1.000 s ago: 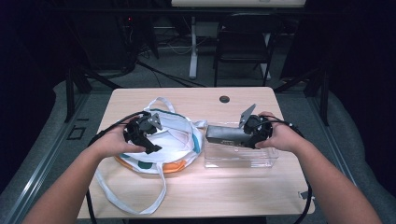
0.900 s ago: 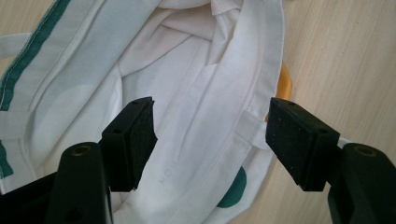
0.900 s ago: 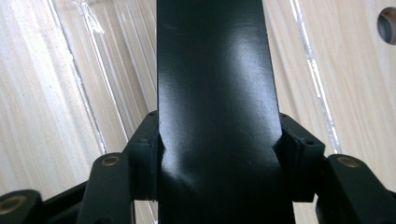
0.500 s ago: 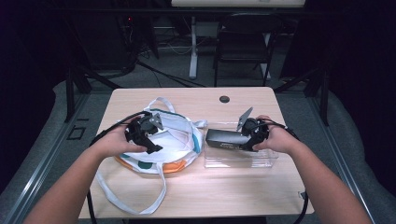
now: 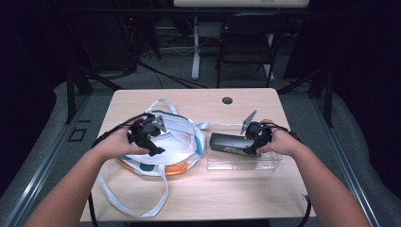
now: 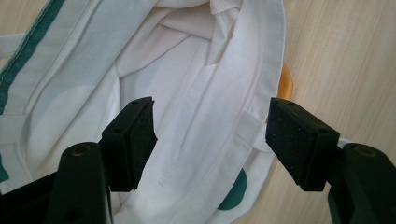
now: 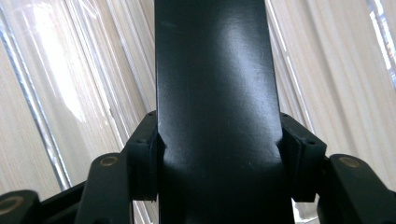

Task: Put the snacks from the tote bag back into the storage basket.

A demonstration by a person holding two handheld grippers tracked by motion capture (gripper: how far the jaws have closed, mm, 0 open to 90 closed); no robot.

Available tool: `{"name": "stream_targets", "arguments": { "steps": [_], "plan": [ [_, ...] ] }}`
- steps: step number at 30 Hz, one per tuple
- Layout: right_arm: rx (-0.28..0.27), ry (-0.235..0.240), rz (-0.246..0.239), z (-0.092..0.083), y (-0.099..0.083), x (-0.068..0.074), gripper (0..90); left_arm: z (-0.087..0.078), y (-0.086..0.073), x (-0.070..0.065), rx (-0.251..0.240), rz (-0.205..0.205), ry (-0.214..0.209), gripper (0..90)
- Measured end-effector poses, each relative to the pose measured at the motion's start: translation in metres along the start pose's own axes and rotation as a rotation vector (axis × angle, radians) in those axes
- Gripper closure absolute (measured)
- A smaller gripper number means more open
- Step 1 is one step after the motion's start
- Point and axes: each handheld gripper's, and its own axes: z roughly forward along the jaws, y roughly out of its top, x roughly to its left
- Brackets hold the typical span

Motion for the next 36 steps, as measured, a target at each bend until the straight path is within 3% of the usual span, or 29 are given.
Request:
{"name": "stream_targets", "arguments": {
  "steps": [3,4,9,16,25,32,34,36],
  "plan": [
    [0.013,-0.002,0.011,0.004,-0.001,0.001,41.3,0.0,0.001,-0.001,0.005,0.002,-0.001,32.6],
    [0.042,-0.003,-0.007,0.004,-0.001,0.0,41.4,0.0,0.001,-0.001,0.002,0.0,0.002,32.6],
    [0.084,-0.007,-0.013,0.012,-0.003,-0.001,41.8,-0.002,0.002,0.0,0.002,0.013,0.004,32.6],
    [0.103,-0.009,-0.008,0.017,-0.006,-0.005,41.6,-0.001,0.001,-0.001,0.005,0.004,0.005,32.6],
    [0.065,-0.041,0.028,0.015,-0.008,-0.005,34.9,0.001,0.003,-0.002,0.014,0.014,0.007,32.6],
    [0.065,-0.073,0.052,0.003,-0.006,-0.003,32.4,0.0,0.002,-0.002,0.018,0.019,0.011,32.6],
    [0.038,-0.081,0.074,0.0,-0.007,-0.001,31.9,-0.001,0.002,-0.002,0.018,0.018,0.011,32.6],
    [0.053,-0.096,0.062,-0.005,-0.008,-0.001,31.5,-0.001,0.002,-0.003,0.015,0.019,0.01,32.6]
  ]
}}
